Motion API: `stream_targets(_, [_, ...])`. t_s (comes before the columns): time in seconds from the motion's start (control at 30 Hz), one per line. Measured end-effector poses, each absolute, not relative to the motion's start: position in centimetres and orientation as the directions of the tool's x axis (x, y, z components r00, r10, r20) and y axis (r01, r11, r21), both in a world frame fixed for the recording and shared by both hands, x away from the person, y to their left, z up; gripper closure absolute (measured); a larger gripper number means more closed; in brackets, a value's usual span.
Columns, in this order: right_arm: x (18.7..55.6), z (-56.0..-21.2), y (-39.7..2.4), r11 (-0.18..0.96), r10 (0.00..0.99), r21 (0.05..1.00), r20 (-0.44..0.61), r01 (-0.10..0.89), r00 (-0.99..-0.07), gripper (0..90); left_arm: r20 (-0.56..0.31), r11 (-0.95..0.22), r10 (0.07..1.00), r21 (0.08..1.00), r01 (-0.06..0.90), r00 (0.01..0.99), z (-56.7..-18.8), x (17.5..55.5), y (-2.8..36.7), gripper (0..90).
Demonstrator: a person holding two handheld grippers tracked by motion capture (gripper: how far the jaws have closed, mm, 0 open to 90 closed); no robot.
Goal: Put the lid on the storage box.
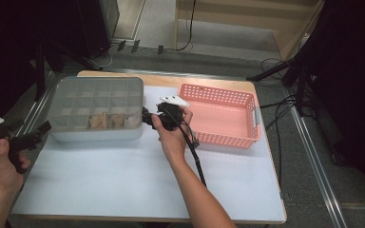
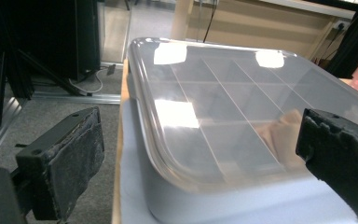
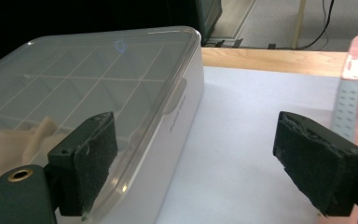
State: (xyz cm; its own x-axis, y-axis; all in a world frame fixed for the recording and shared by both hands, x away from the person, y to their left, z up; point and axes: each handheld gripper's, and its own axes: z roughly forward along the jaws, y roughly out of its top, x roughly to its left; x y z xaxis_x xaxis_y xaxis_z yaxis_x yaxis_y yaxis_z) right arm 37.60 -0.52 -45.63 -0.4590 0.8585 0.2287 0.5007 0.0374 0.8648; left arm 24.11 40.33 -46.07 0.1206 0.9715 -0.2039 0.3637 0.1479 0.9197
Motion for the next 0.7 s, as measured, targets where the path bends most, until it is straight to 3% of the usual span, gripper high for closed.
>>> stream_targets(0.47, [32.8,-46.0,-4.7,0.028,0.846,0.891,0.22,0.454,-0.485,14.6,-0.199,0.13,0.969,0.913,0.387,0.143,-50.3,20.0,35.0,1.6])
stream_targets(0.7, [30.3,-46.9,-7.5,0.02,0.852,0.902,0.21,0.431,-0.48,14.6,-0.136,0.071,0.984,0.893,0.444,0.117,-52.7,19.5,33.8,1.6])
